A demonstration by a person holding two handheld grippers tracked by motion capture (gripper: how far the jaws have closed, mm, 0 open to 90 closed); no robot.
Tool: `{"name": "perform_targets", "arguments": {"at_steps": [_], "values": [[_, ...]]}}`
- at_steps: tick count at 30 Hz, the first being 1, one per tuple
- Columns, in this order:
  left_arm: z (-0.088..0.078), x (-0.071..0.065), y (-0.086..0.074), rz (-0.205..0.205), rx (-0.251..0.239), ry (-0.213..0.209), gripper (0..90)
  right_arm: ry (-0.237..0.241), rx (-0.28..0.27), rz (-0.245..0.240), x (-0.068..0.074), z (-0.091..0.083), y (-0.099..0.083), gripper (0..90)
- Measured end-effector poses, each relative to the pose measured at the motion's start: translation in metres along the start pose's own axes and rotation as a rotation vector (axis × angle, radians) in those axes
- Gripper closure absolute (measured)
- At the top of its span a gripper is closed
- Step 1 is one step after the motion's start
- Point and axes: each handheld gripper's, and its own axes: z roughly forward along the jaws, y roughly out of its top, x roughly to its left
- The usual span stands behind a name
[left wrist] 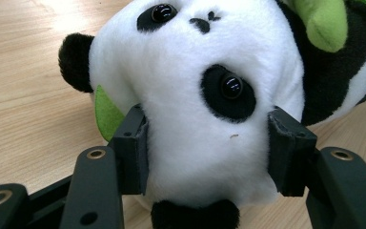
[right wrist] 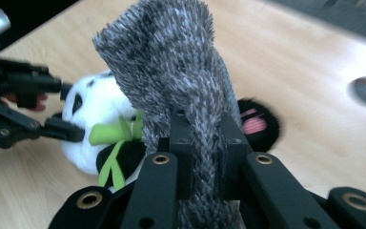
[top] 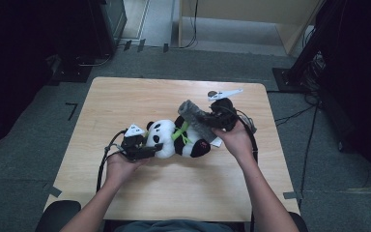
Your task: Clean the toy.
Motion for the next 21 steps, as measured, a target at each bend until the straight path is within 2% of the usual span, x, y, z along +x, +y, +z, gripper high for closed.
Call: {"name": "perform_targets", "arguments": {"at_steps": [6,7,11,15,21], "values": [[0.0,0.0,0.0,0.004,0.003,0.004,42.6,0.052,0.093,0.004,0.011,0.03,-0.006,81.4],[0.0,0.0,0.0,0.005,0.002,0.004,42.6,0.057,0.104,-0.01,0.013,0.033,-0.006,81.4],[0.001,-0.002,-0.001,0.008,0.003,0.013,42.7,0.056,0.128,-0.034,0.022,0.036,-0.009,81.4],[0.001,-0.003,-0.002,0.015,0.009,0.019,42.9,0.066,0.145,-0.039,0.031,0.037,-0.013,81.4],[0.002,-0.003,-0.003,0.005,0.008,0.013,42.9,0.045,0.136,-0.079,0.042,0.033,-0.02,81.4]]}}
